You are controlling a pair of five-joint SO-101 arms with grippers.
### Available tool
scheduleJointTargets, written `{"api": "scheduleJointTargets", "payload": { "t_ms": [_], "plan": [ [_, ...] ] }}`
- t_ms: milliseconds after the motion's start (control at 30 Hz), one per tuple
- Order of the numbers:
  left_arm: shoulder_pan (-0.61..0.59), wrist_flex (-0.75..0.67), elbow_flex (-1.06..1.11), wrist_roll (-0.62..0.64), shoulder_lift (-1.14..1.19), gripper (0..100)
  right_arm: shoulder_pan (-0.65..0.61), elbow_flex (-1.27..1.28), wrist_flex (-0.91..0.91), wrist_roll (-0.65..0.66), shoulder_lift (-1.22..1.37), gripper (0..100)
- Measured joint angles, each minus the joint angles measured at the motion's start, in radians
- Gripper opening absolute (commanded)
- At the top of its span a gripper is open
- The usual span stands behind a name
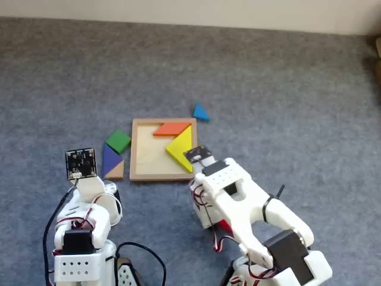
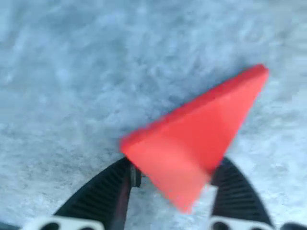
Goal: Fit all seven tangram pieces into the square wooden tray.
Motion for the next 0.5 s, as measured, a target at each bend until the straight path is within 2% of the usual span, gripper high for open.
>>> {"api": "scheduleJointTargets", "payload": {
  "t_ms": [200, 500],
  "plan": [
    [0.000, 0.000, 0.000, 0.000, 0.000, 0, 0.026, -0.006, -0.002, 0.049, -0.041, 0.6],
    [0.000, 0.000, 0.000, 0.000, 0.000, 0, 0.026, -0.002, 0.015, 0.063, -0.382, 0.5]
  ]
}}
